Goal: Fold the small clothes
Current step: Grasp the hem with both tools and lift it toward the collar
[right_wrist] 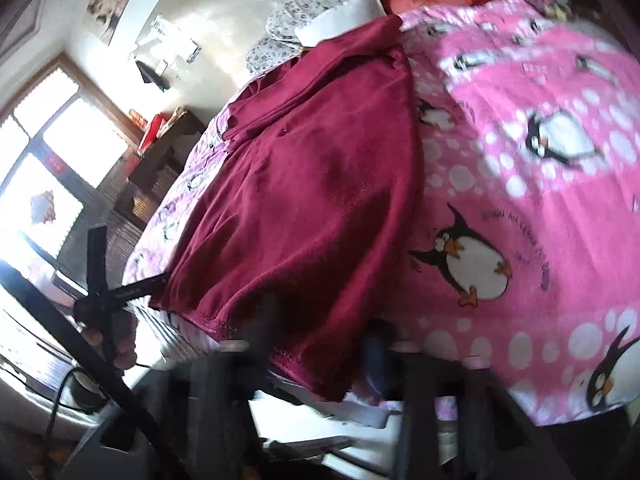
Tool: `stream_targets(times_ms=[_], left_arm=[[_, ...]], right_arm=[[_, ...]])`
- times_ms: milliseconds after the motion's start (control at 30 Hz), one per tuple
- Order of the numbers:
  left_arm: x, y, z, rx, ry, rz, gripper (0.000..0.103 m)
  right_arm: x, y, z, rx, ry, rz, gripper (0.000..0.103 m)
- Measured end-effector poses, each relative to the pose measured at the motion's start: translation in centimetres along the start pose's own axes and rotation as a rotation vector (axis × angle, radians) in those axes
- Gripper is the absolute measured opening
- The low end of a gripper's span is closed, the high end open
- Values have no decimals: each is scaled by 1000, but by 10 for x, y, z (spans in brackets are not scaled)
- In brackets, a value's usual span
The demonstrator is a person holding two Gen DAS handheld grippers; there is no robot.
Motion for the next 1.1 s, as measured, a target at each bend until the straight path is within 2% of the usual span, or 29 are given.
stream_targets(times_ms=[33,67,100,133,167,300,367,533,600,800,967,1100], left_arm=[[0,0,-1,-3,2,10,95],[-1,1,-3,-15,10,21,80],[-2,2,-8,-26,21,32,53],[-3,4,-13,-46,24,50,37],[-1,5,-15,-98,2,62,11],[11,-3,-19,-164,-43,48,8],[18,-9,-28,-213,-40,35,8],[48,-15,-63,-268,35,38,8],[69,-16,-76,-260,69,39,7],[158,-11,-98,-263,164,29,7],[249,-2,-79,-258,135,-1,7],[312,8,-46,-199,122,-35,7]], right_arm=[[0,-2,-2,-7,9,-12,11],[1,-4,-6,2,19,-17,10],[2,-5,-8,17,26,-16,10],[4,-5,-12,47,36,-12,10],[8,-6,-16,75,46,-8,10],[23,-6,-33,164,101,-1,9],[34,-7,-42,217,144,13,9],[65,-20,-56,245,216,-28,9],[87,-25,-57,221,238,-47,9],[162,-28,-54,217,292,-35,9],[233,-13,-37,174,312,-7,9],[297,14,-3,119,299,60,9]])
Point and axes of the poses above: each gripper's, at about its wrist camera, not at the fingertips, and z roughly the way its jaws point, y to its right, x to its top, the point moved 1 cm from there along z, roughly the way its jaws point, and after that the axes turned 11 degrees about -y, right-handed, at the moved point
